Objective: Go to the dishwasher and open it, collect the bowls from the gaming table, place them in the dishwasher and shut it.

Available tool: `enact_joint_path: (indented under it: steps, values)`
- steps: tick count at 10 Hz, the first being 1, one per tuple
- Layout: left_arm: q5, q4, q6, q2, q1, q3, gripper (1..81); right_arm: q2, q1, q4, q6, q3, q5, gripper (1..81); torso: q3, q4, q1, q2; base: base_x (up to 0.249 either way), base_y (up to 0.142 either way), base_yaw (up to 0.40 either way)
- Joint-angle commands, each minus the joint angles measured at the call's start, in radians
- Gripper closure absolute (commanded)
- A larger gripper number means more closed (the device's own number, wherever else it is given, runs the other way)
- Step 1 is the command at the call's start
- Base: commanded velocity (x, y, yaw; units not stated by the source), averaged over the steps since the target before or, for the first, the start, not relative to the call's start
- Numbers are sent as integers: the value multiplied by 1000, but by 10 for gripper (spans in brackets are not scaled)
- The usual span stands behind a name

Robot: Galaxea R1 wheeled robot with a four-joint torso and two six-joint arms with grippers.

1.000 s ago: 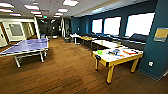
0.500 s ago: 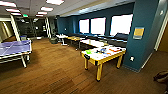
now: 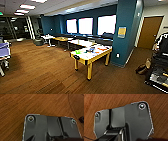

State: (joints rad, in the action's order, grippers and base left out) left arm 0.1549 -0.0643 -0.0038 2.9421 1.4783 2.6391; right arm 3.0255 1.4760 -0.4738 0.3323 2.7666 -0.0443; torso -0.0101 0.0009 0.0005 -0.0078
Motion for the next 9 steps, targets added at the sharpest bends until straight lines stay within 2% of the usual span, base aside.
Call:
enact_joint_path:
  steps: [1,2,4,9]
  values:
    - [-43,-2,-4,-12,-59,-1,10,3,-64,-2,2,-3,-62,10,0,0,0,0,0,0,-361]
    - [-43,-2,-4,-12,-59,-1,10,3,-64,-2,2,-3,-62,10,0,0,0,0,0,-252,0]
    - [-43,-2,-4,-9,-59,-1,10,3,-64,-2,2,-3,-62,10,0,0,0,0,0,-160,0]
    - [-41,1,-4,-3,-59,-1,10,3,-64,-2,2,-3,-62,10,0,0,0,0,0,0,0]
